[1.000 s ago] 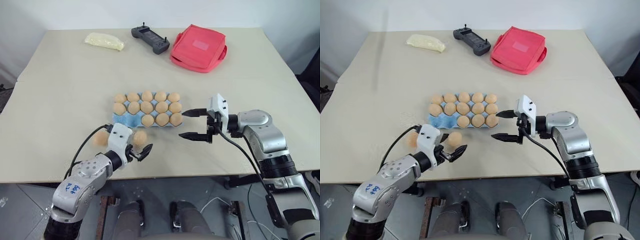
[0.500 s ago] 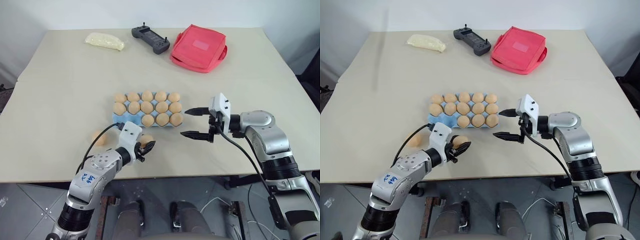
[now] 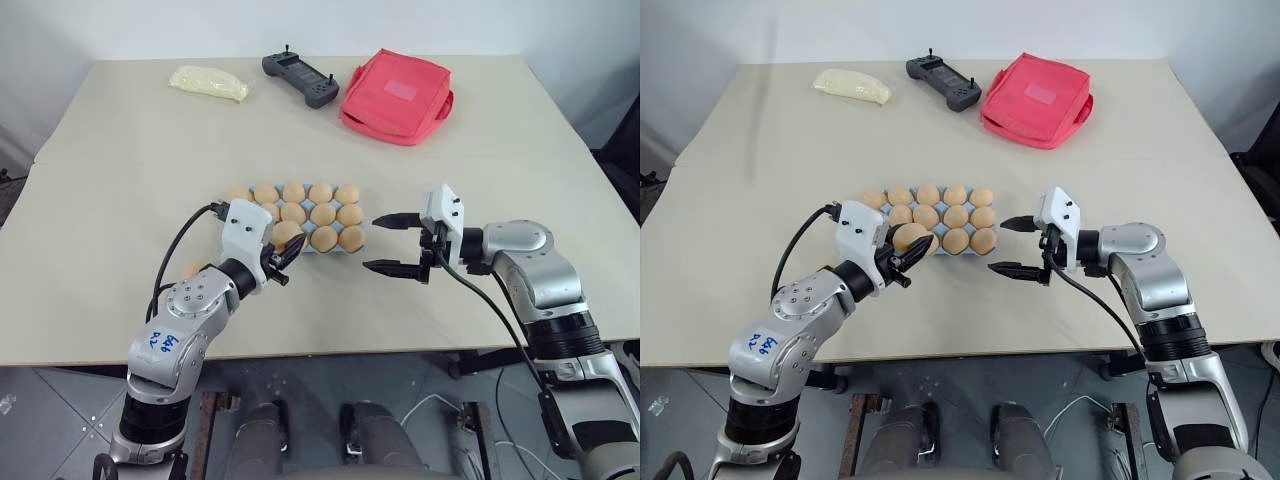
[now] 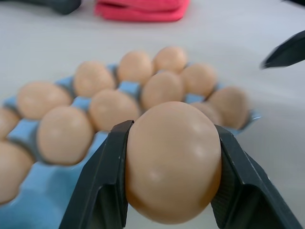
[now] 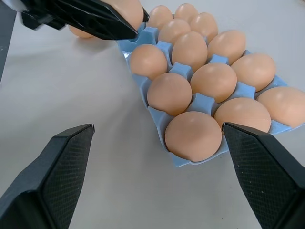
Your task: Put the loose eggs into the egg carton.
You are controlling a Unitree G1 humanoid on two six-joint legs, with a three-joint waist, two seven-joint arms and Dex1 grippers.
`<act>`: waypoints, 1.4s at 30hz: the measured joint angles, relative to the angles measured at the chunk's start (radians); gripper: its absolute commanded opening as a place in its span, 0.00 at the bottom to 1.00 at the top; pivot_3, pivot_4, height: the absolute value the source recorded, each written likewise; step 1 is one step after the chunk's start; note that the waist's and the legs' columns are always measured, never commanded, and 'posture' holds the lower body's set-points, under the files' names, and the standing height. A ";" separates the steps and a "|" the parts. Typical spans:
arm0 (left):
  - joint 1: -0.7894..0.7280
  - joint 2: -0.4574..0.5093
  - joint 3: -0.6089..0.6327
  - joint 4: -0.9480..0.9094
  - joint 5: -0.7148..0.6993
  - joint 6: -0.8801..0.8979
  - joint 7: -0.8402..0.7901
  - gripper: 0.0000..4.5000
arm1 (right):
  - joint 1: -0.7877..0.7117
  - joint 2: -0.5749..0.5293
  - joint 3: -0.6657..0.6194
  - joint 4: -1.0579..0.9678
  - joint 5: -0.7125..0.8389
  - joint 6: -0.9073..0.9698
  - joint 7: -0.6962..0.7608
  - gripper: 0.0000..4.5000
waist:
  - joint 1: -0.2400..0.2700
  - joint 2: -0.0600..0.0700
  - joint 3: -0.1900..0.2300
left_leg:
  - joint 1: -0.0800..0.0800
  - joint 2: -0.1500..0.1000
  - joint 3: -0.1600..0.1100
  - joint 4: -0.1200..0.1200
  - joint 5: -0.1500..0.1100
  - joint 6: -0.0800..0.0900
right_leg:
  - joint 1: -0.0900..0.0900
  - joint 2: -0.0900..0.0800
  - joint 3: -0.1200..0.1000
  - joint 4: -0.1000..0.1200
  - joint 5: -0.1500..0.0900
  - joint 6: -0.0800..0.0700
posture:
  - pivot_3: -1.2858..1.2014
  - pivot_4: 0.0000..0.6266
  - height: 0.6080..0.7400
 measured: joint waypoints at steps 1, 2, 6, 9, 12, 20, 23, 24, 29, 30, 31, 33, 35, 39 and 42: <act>0.000 0.000 0.002 0.009 0.007 -0.002 0.005 0.39 | 0.000 0.000 0.000 0.000 0.000 0.000 -0.001 1.00 | 0.000 0.000 0.000 | 0.000 0.000 0.000 0.000 0.000 0.000 | 0.000 0.000 0.000 0.000 0.000 0.000 | 0.52 0.24 1.00; -0.001 -0.003 0.003 0.019 0.016 -0.007 0.010 0.39 | 0.000 0.000 0.000 0.000 0.000 0.000 -0.003 1.00 | 0.000 0.000 0.000 | 0.000 0.000 0.000 0.000 0.000 0.000 | 0.000 0.000 0.000 0.000 0.000 0.000 | 0.52 0.24 1.00; -0.018 -0.026 0.011 0.058 0.034 -0.019 0.025 0.39 | 0.003 -0.007 -0.003 -0.012 0.000 0.001 -0.010 1.00 | 0.001 0.000 0.000 | 0.000 0.000 0.000 0.000 0.000 0.000 | 0.000 0.000 0.000 0.000 0.000 0.000 | 0.52 0.24 1.00; -0.031 -0.033 0.020 0.093 0.049 -0.039 0.033 0.39 | 0.007 -0.019 -0.022 -0.015 0.002 0.006 -0.015 1.00 | -0.001 0.000 0.000 | 0.000 0.000 0.000 0.000 0.000 0.000 | 0.000 0.000 0.000 0.000 0.000 0.000 | 0.52 0.24 1.00; -0.042 -0.041 0.020 0.134 0.063 -0.058 0.034 0.46 | 0.009 -0.026 -0.029 -0.019 0.002 0.016 -0.022 1.00 | -0.001 0.000 0.000 | 0.000 0.000 0.000 0.000 0.000 0.000 | 0.000 0.000 0.000 0.000 0.000 0.000 | 0.52 0.24 1.00; -0.073 -0.068 0.025 0.164 0.078 -0.067 0.044 0.99 | 0.011 -0.030 -0.029 -0.031 0.002 0.020 -0.032 1.00 | 0.001 0.000 0.000 | 0.000 0.000 0.000 0.000 0.000 0.000 | 0.000 0.000 0.000 0.000 0.000 0.000 | 0.52 0.24 1.00; -0.073 -0.077 0.027 0.163 0.071 -0.062 0.033 0.99 | 0.011 -0.031 -0.029 -0.031 0.002 0.020 -0.032 1.00 | 0.000 0.000 0.000 | 0.000 0.000 0.000 0.000 0.000 0.000 | 0.000 0.000 0.000 0.000 0.000 0.000 | 0.52 0.24 1.00; -0.073 -0.077 0.028 0.160 0.065 -0.060 0.028 0.99 | 0.011 -0.031 -0.029 -0.031 0.002 0.020 -0.032 1.00 | 0.000 0.000 0.000 | 0.000 0.000 0.000 0.000 0.000 0.000 | 0.000 0.000 0.000 0.000 0.000 0.000 | 0.52 0.24 1.00; -0.014 -0.035 0.088 0.035 -0.020 -0.029 -0.053 0.99 | 0.011 -0.034 -0.030 -0.032 0.005 0.019 -0.027 1.00 | -0.004 0.000 0.000 | 0.000 0.001 0.001 0.000 0.001 -0.004 | 0.000 0.001 0.001 0.000 0.000 0.000 | 0.52 0.24 1.00; 0.006 -0.021 0.105 0.013 -0.036 -0.026 -0.068 0.99 | 0.011 -0.034 -0.031 -0.032 0.007 0.018 -0.024 1.00 | -0.004 0.000 0.000 | 0.000 0.001 0.001 0.000 0.001 -0.004 | 0.000 0.001 0.001 0.000 0.000 0.000 | 0.52 0.24 1.00; 0.038 -0.001 0.138 -0.017 -0.059 -0.020 -0.089 0.99 | 0.012 -0.034 -0.031 -0.032 0.013 0.017 -0.018 1.00 | -0.004 0.000 0.000 | 0.000 0.001 0.001 -0.001 0.001 -0.004 | 0.000 0.001 0.001 0.000 0.000 0.000 | 0.52 0.24 1.00; 0.089 0.035 0.192 -0.053 -0.094 -0.015 -0.122 0.99 | 0.011 -0.033 -0.031 -0.031 0.016 0.016 -0.011 1.00 | -0.003 -0.001 0.000 | 0.000 0.001 0.001 0.000 0.001 -0.004 | 0.000 0.001 0.001 0.000 0.000 0.000 | 0.52 0.24 1.00; 0.158 0.092 0.264 -0.083 -0.131 -0.008 -0.165 0.99 | 0.010 -0.032 -0.031 -0.027 0.019 0.013 -0.008 1.00 | -0.003 -0.001 0.000 | 0.000 0.001 0.001 0.000 0.001 -0.003 | 0.000 0.001 0.001 0.001 0.000 0.000 | 0.52 0.24 1.00; 0.278 0.187 0.385 -0.097 -0.170 0.003 -0.227 0.99 | 0.001 -0.022 -0.029 -0.008 0.019 0.008 -0.003 1.00 | -0.004 -0.001 0.001 | 0.001 0.001 0.001 0.000 0.000 0.000 | 0.000 0.000 0.001 0.000 0.000 0.000 | 0.52 0.24 1.00; 0.362 0.236 0.484 -0.122 -0.213 0.022 -0.263 0.99 | -0.010 -0.010 -0.026 0.000 0.018 -0.005 0.002 1.00 | -0.003 -0.002 0.001 | 0.000 0.001 0.000 -0.001 -0.001 0.000 | 0.000 -0.001 0.001 0.000 0.000 0.000 | 0.52 0.24 1.00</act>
